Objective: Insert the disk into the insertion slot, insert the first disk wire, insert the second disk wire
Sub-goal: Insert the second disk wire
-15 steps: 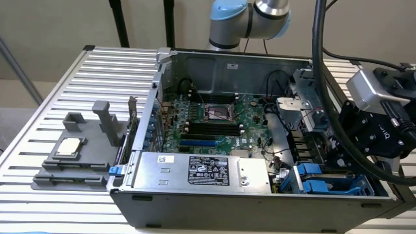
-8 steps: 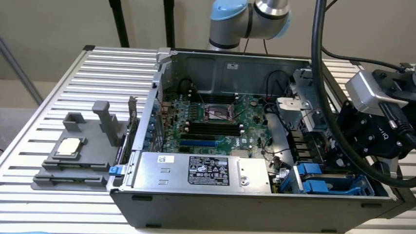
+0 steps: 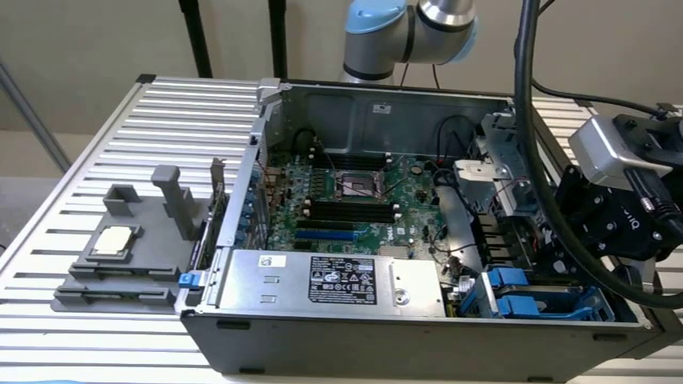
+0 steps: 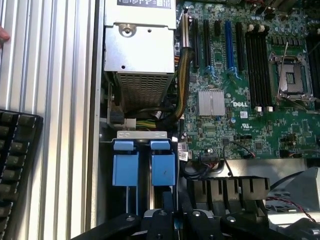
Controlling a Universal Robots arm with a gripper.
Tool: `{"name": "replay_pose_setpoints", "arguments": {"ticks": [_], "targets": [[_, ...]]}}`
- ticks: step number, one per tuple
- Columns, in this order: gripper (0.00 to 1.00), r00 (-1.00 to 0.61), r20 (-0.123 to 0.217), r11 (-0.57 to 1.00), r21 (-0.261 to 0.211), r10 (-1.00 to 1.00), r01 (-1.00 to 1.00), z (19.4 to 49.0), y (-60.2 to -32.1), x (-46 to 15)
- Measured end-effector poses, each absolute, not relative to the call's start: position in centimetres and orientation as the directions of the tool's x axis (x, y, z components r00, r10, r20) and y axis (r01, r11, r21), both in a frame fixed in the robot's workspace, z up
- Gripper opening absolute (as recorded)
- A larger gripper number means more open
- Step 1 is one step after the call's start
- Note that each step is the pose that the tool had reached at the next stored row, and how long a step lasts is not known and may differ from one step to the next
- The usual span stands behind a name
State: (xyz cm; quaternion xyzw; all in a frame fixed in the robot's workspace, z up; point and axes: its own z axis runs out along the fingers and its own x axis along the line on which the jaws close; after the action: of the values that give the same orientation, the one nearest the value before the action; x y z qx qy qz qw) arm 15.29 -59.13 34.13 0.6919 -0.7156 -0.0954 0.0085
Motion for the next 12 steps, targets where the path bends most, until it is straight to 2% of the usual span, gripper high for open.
{"name": "replay_pose_setpoints", "arguments": {"ticks": [12], "targets": [[0.17,-0.041,-0.11,0.024,0.148,-0.993,-0.989,34.06,-59.13,15.29]]}}
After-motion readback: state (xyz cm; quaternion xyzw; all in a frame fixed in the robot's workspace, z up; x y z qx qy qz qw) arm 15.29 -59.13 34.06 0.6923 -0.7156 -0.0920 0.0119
